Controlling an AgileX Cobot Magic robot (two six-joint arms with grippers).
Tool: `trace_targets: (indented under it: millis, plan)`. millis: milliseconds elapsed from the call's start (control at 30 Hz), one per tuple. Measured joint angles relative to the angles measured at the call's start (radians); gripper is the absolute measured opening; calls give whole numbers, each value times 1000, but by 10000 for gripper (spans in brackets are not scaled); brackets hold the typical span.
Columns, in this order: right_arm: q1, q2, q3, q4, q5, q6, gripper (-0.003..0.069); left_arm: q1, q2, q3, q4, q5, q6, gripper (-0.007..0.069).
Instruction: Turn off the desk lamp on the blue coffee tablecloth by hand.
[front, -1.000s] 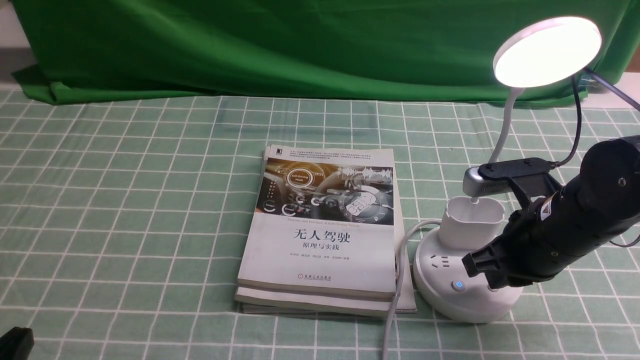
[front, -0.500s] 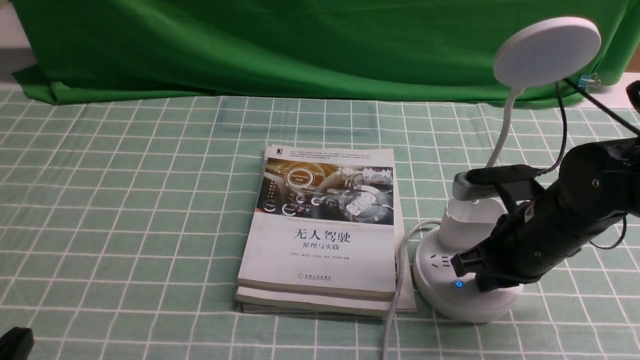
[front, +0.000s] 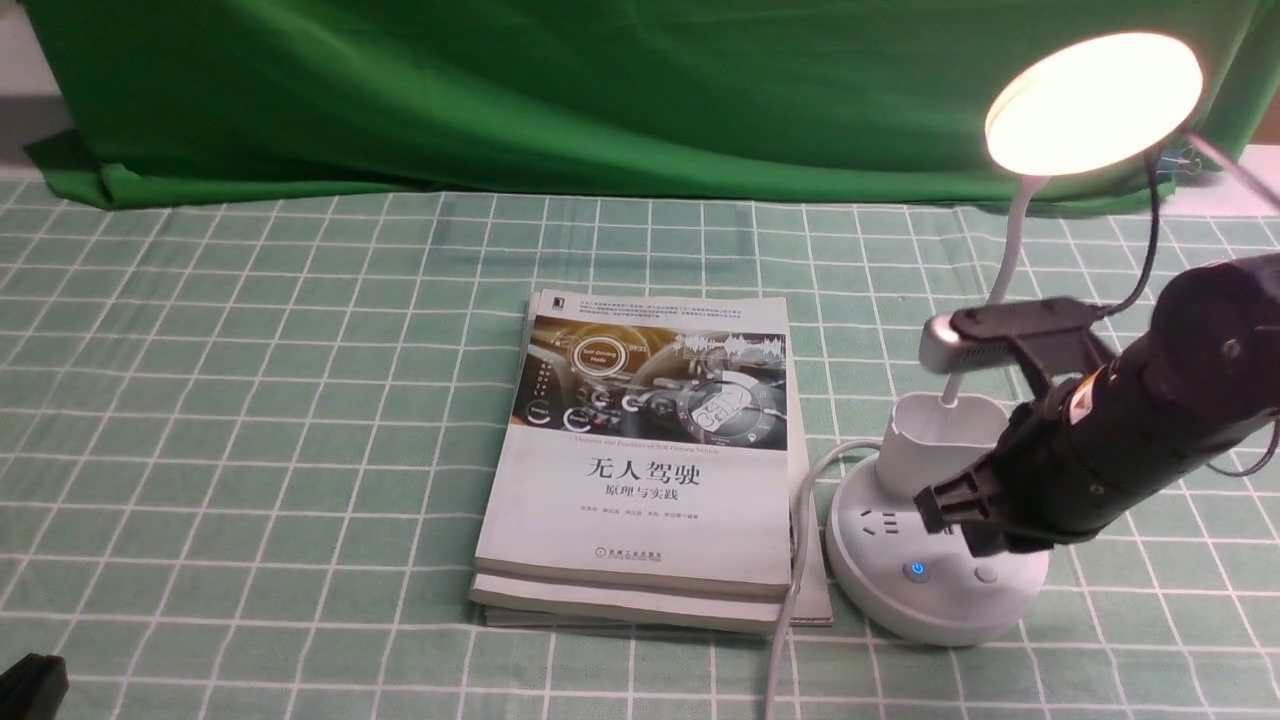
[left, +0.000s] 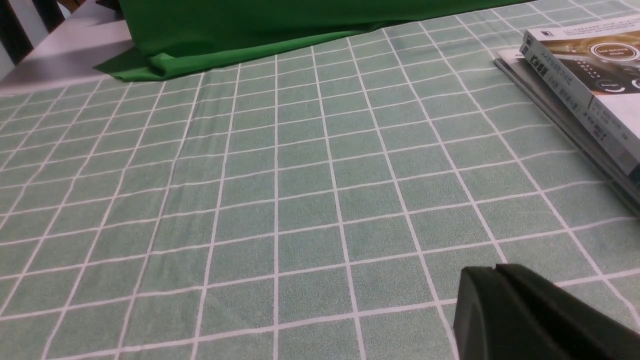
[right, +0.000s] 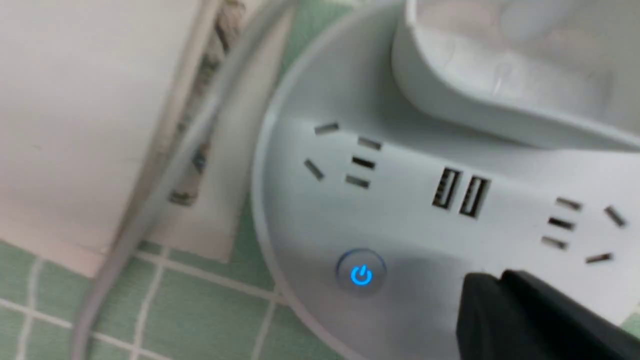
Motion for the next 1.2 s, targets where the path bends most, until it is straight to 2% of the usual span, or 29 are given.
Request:
trace_targets:
  millis: [300, 567, 767, 867, 1067, 1200]
  plan:
    - [1, 59, -14, 0, -13, 0, 38, 0, 0, 0, 0, 0, 0, 0]
    - [1, -32, -7, -4, -8, 0, 38, 0, 0, 0, 0, 0, 0, 0]
    - [1, -201, 33, -4, 3, 6, 38, 0, 0, 0, 0, 0, 0, 0]
    - [1, -336, 120, -4, -9, 18, 39, 0, 0, 0, 0, 0, 0, 0]
    - [1, -583, 357, -1, -136, 39, 46, 0, 0, 0, 0, 0, 0, 0]
    - [1, -719, 455, 1, -154, 109, 55, 0, 0, 0, 0, 0, 0, 0]
